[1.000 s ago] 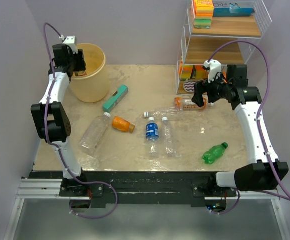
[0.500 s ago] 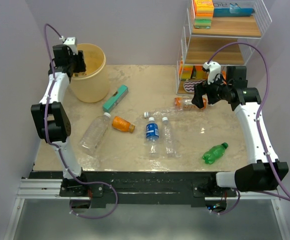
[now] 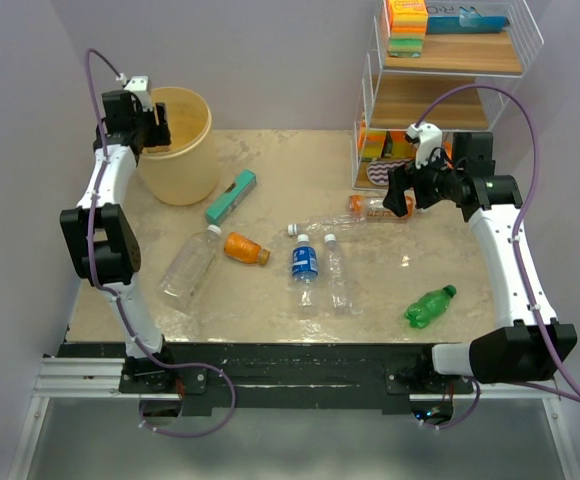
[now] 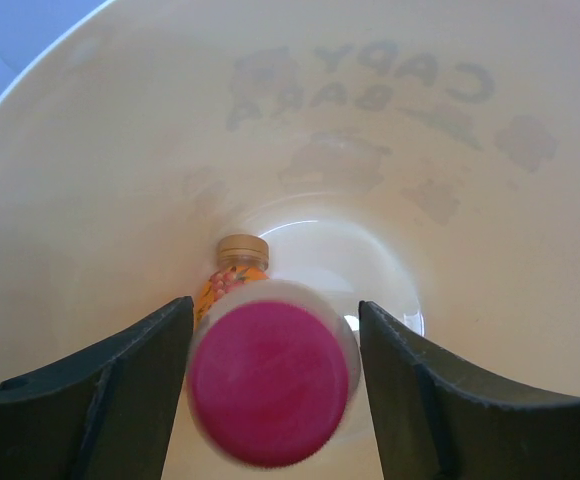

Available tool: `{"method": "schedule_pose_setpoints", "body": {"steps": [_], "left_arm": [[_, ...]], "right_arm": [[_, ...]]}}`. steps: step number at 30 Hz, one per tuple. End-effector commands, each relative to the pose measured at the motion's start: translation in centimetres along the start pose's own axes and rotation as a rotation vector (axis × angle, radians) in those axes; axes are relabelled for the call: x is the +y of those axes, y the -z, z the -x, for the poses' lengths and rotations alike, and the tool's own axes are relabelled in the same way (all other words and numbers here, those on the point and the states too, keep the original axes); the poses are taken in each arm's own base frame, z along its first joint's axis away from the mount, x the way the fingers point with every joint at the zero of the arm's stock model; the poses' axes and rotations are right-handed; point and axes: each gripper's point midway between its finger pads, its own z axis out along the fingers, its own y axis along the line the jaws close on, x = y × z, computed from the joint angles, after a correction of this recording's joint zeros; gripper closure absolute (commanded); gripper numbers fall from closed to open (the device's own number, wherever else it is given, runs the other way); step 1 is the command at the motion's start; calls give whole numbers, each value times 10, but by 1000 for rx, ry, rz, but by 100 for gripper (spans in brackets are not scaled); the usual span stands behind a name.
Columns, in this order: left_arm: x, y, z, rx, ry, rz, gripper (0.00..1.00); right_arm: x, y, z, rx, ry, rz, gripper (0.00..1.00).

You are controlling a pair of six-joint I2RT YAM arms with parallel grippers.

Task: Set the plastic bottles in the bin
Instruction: Place the plastic bottle in the trash bin.

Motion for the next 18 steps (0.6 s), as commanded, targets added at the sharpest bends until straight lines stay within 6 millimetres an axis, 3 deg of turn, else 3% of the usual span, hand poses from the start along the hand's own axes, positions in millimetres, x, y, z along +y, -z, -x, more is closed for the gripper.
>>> {"method": "schedule_pose_setpoints", "body": {"steps": [1,9,18], "left_arm": [[0,28,46,-100,-16,-4,27],[-2,37,56,-115,-9,-10,22],[-5,58,85,-167,-15,-18,9]], "right_arm": [[2,13,10,-43,20,-12,1],[1,15,11,-40,30,-16,1],[2,17,12,-44,33,-15,1]]}}
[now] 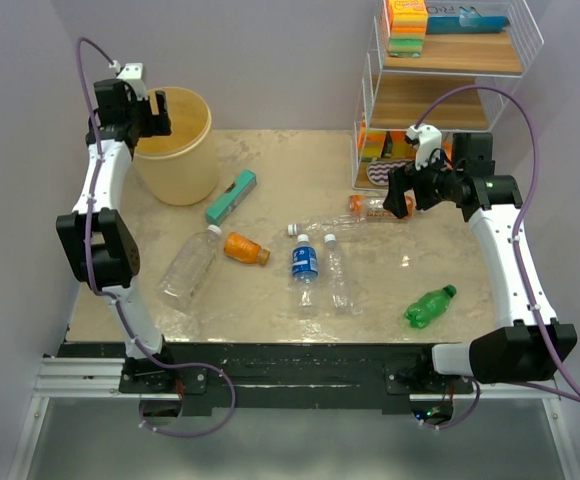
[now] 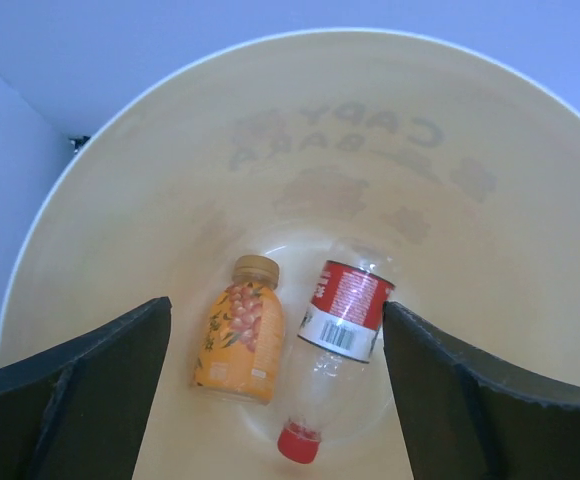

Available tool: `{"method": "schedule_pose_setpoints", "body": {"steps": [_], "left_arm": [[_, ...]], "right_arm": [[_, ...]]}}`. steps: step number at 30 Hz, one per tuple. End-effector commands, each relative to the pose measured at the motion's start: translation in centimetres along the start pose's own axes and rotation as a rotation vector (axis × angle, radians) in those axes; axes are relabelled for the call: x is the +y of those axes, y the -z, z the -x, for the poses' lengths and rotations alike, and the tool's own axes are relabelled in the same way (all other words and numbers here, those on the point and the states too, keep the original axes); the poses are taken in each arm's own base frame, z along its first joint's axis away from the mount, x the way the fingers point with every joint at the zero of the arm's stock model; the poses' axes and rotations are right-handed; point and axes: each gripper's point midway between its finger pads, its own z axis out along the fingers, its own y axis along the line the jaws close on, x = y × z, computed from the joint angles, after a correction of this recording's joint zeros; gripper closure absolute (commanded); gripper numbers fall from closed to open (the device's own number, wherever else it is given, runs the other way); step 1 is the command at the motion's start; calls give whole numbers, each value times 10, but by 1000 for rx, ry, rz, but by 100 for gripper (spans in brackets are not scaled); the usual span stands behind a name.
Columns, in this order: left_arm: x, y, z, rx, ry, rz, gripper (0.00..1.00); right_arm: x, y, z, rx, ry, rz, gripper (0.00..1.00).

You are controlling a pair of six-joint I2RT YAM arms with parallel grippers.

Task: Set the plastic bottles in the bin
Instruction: Place the plastic bottle in the trash bin, then pick up the plastic bottle at the center of the board.

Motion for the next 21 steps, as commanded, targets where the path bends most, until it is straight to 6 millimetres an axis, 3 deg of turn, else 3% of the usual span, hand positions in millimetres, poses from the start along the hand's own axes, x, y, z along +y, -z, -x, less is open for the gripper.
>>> {"method": "schedule_pose_setpoints", "body": {"steps": [1,8,14,21], "left_arm": [[-3,39,60,-132,-12,-6,7],[-7,59,82,-181,-19,-17,3],[-18,90,109,-250,-23,-58,1],[-34,120,122,-282,-32,-123,1]], "right_arm": [[2,16,15,-58,33,-15,1],[3,16,13,-60,29,-13,1],[2,14,12,-55,24,-16,1],[-2,12,10,-42,22,-31,1]]}}
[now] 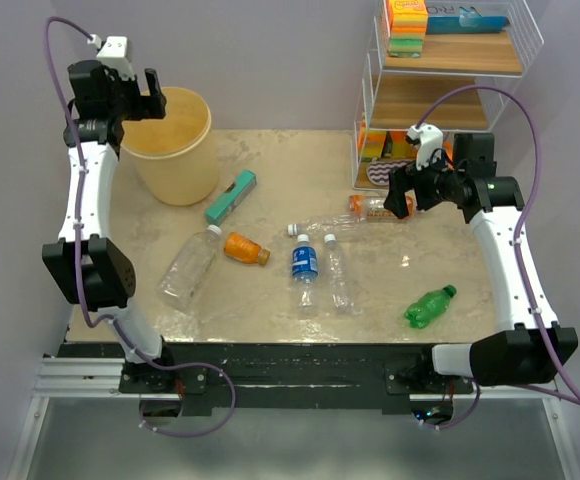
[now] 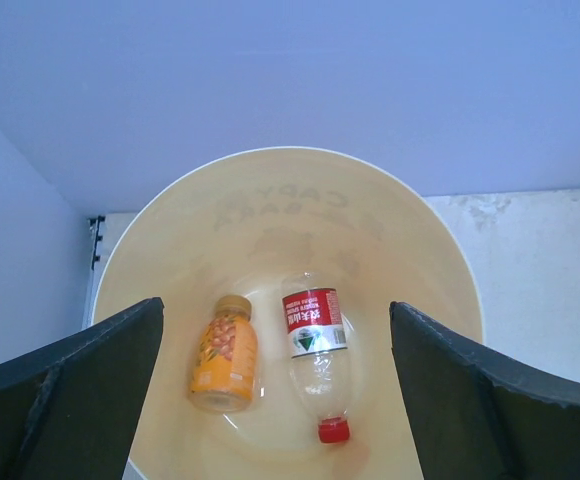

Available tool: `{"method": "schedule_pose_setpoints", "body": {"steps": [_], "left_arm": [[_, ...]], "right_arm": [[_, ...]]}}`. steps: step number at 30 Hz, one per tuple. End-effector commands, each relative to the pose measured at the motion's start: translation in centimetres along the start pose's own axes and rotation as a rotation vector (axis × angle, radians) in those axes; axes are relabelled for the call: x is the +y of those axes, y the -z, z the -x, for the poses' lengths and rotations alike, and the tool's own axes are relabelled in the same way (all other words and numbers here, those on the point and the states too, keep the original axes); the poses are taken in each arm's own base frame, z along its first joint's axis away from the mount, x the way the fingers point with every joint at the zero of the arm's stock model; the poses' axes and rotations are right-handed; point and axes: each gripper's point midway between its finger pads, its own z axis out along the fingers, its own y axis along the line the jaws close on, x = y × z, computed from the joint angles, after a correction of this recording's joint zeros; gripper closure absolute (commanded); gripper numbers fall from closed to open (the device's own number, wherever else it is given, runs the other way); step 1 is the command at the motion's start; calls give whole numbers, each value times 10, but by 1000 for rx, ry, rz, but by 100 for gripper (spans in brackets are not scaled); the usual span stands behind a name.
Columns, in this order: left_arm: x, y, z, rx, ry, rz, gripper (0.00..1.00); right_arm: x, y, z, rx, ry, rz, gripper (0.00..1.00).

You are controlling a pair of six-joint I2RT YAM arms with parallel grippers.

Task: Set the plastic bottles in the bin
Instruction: Pick up the plastic bottle at the center of the board.

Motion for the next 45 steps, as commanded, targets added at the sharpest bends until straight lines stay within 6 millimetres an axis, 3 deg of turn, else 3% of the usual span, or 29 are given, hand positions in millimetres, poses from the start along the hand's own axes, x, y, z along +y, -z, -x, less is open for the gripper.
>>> {"method": "schedule_pose_setpoints", "body": {"steps": [1,11,17,25,32,38,45], "left_arm": [[-17,41,53,-120,-13,-62,1],[-45,93,70,-155,-56,-165,1],[-65,125,67,-149,-122,-253,1],[-87,157,39,-72,-163,-364,1],[-104,185,20,-23,-197,-460,1],[-108,198,-8,31,-229,-484,1],[-111,210,-31,65,-249,-499,1]], "right_arm": [[-4,8,8,-30,16,-33,1],[-5,21,2,-16,50,-70,1],[-7,38,-11,41,152,-97,1],[-10,57,-57,224,311,-102,1],[-1,79,-106,415,498,3,2],[-8,97,-128,512,612,-14,1],[-16,100,-156,616,713,0,2]]}}
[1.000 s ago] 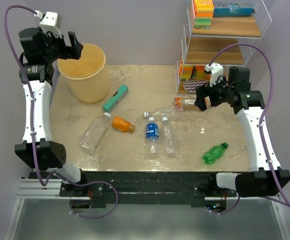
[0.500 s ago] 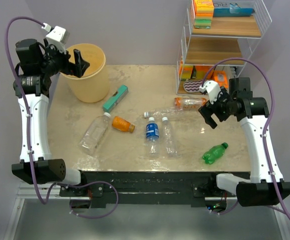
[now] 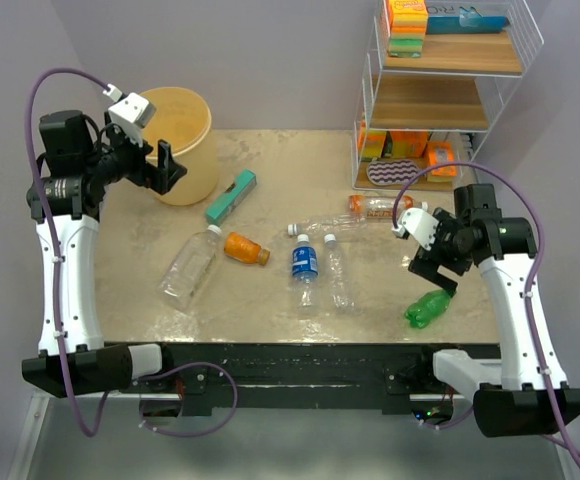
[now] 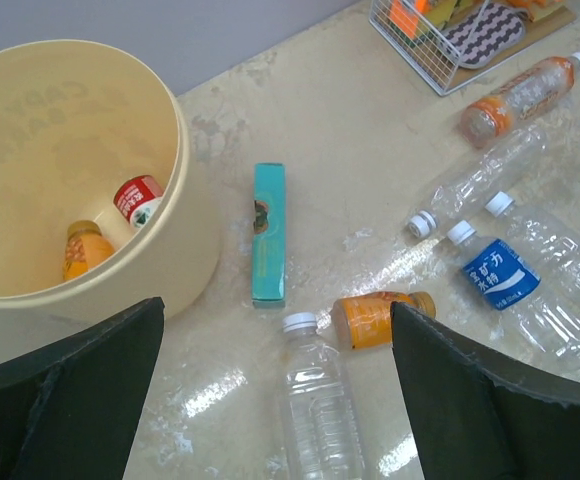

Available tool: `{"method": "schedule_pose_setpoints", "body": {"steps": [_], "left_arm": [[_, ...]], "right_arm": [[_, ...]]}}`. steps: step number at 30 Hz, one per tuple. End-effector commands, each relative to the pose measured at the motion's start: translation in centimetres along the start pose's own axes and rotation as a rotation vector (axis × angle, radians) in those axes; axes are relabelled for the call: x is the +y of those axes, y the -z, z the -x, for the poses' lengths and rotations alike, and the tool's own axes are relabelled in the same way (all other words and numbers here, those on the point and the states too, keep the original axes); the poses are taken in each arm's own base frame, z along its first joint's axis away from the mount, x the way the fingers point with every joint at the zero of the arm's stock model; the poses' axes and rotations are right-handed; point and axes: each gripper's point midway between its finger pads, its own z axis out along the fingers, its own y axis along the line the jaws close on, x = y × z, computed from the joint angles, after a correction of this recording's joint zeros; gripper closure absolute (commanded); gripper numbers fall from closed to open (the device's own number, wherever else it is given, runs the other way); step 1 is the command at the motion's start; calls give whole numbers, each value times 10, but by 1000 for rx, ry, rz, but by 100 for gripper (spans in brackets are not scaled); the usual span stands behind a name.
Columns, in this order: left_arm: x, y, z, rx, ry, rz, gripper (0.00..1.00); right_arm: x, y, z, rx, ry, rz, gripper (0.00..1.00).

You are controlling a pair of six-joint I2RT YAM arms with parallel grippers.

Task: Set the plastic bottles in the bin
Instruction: Pick up the plastic bottle at the center of the board.

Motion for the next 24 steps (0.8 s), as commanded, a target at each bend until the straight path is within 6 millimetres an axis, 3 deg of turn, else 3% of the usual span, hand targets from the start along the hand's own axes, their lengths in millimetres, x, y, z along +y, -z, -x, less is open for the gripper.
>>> {"method": "schedule_pose_setpoints", "body": {"steps": [1,8,24], "left_arm": [[-12,9,-9,5,-30,-30,1],[-13,6,-21,33,-11,-38,1],[2,-13,-45,87,32,-21,1]], "right_arm": [[8,-1,-21,89,114,32,2],[14,-20,-29,126,200,108,2],[27,-73,-72,274,432,153,2]]}}
